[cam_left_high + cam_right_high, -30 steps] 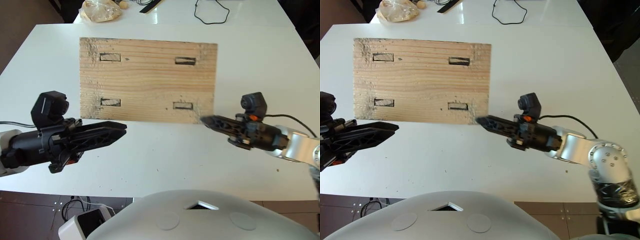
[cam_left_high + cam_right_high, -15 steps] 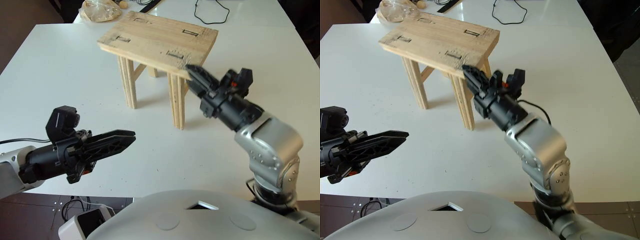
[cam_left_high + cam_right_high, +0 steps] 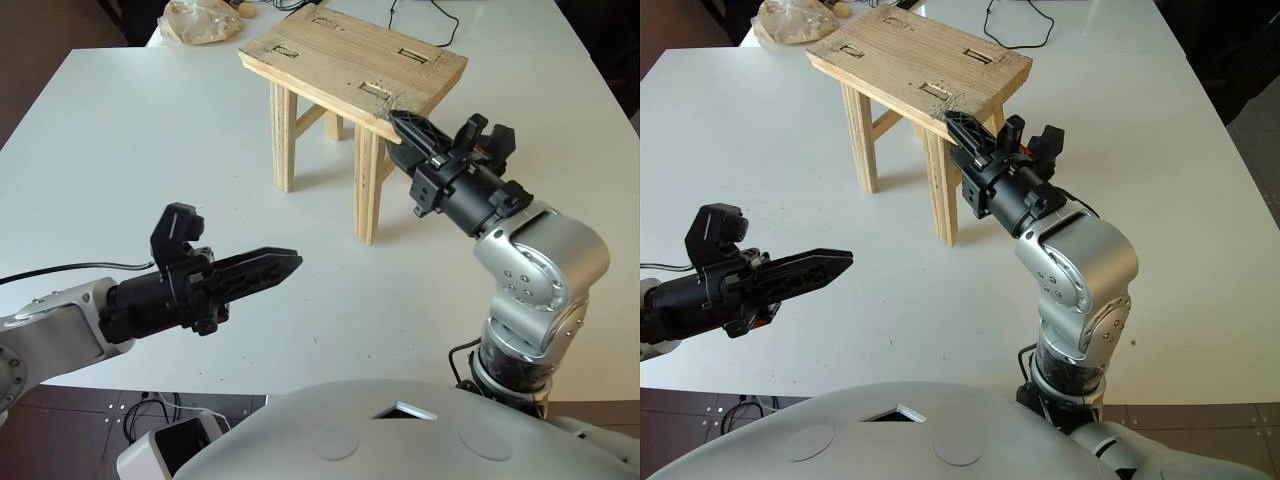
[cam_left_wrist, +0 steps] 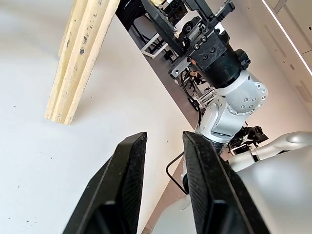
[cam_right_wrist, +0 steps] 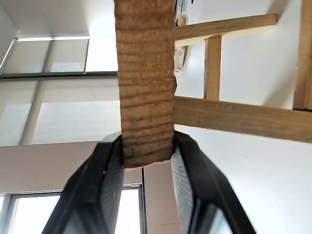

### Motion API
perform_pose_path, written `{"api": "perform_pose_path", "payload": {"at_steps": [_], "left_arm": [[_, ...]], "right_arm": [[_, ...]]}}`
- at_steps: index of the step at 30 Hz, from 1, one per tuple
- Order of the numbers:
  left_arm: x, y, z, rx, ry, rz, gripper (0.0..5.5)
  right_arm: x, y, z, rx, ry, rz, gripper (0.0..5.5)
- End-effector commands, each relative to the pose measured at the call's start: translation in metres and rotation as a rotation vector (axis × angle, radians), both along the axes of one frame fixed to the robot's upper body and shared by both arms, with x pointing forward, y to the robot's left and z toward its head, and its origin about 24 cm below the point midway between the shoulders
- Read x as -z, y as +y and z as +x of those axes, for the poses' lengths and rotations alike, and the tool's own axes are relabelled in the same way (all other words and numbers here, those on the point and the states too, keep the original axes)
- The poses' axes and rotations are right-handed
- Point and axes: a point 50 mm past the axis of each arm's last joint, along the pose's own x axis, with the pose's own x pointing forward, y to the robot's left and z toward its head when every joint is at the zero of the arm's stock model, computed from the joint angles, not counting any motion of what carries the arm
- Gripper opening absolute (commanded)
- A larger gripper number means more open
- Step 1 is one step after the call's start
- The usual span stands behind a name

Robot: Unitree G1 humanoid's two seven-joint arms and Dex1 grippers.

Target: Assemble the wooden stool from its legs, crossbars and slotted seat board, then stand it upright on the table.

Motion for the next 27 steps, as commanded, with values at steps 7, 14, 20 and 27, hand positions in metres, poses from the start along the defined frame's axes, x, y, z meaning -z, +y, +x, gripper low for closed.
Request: {"api": "perform_pose_path", "payload": {"at_steps": [7,14,20,27], "left_arm": [[0.031,0.003,0.023,-0.117,-0.004,0.195,2.12],[0.075,0.011,0.045,-0.263,-0.07,0.497,3.24],[0.081,0.012,0.046,-0.279,-0.121,0.531,4.08],[0.081,0.006,0.043,-0.238,-0.16,0.527,4.49]], "right_arm": [[0.039,-0.033,0.014,-0.182,-0.211,-0.387,1.66],[0.039,-0.031,0.022,-0.181,-0.2,-0.356,2.79],[0.024,-0.026,0.03,-0.14,-0.229,-0.3,3.43],[0.007,-0.032,0.043,-0.046,-0.233,-0.207,3.43]]}}
